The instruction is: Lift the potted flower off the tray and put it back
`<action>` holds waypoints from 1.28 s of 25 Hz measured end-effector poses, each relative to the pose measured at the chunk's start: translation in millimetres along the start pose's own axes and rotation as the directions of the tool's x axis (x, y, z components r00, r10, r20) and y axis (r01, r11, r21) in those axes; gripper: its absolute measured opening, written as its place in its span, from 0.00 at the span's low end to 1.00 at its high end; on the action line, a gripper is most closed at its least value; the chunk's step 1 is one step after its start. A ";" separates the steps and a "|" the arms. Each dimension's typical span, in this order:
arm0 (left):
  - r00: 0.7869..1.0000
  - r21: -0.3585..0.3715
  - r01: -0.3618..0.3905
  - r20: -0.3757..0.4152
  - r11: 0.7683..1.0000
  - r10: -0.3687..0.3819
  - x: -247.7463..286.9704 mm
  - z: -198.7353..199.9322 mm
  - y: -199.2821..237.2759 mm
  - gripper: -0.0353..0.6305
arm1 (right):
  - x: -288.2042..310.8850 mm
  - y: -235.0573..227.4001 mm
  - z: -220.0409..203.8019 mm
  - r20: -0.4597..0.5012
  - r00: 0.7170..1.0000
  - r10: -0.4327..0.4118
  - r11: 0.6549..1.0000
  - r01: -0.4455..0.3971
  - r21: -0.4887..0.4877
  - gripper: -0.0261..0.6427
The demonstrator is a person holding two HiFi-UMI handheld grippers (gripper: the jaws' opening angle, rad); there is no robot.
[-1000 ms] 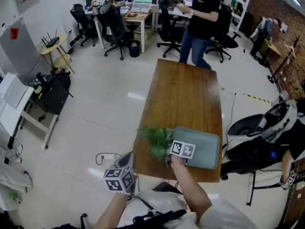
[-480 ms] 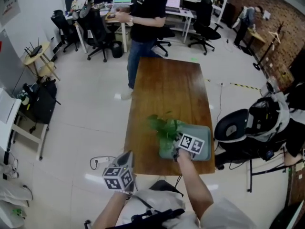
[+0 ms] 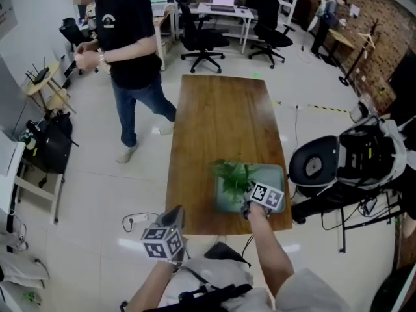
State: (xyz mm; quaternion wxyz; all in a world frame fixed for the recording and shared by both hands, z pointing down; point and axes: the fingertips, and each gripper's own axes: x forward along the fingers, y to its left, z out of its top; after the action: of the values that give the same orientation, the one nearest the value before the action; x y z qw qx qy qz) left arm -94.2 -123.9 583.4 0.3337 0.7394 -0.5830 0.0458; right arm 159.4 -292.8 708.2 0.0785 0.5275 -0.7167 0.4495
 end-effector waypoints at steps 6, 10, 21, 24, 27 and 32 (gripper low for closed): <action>1.000 -0.005 -0.015 -0.004 1.000 0.015 2.8 -0.5 7.3 0.05 | 8.7 -9.5 -0.7 0.012 1.000 -0.022 1.000 0.022 0.007 0.14; 1.000 -0.003 -0.016 -0.008 1.000 0.016 -2.7 -2.1 8.5 0.05 | 3.7 -14.8 -0.3 0.036 0.998 -0.051 0.999 0.050 0.010 0.20; 0.996 0.016 0.075 -0.045 0.997 -0.075 3.1 -5.2 -7.5 0.05 | -88.2 -31.5 12.2 0.178 0.981 -0.077 0.997 0.071 0.038 0.31; 0.992 0.023 0.117 -0.055 0.993 -0.115 10.5 -4.9 -14.3 0.05 | -117.5 -21.0 5.9 0.197 0.978 -0.069 0.997 0.073 -0.013 0.21; 0.984 0.032 0.166 -0.071 0.986 -0.163 17.8 -8.9 -25.8 0.05 | -141.9 -8.0 -6.9 0.218 0.973 -0.076 0.995 0.089 -0.052 0.04; 0.957 0.078 0.276 -0.112 0.958 -0.267 21.5 -26.9 -58.7 0.05 | -175.8 19.6 -40.1 0.234 0.970 -0.058 0.993 0.080 -0.088 0.04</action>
State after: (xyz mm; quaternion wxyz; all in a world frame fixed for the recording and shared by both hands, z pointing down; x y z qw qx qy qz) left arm -26.4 -121.3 588.3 0.3310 0.8239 -0.4556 0.0636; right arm 204.5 -142.3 617.5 0.0354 0.5965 -0.7230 0.3468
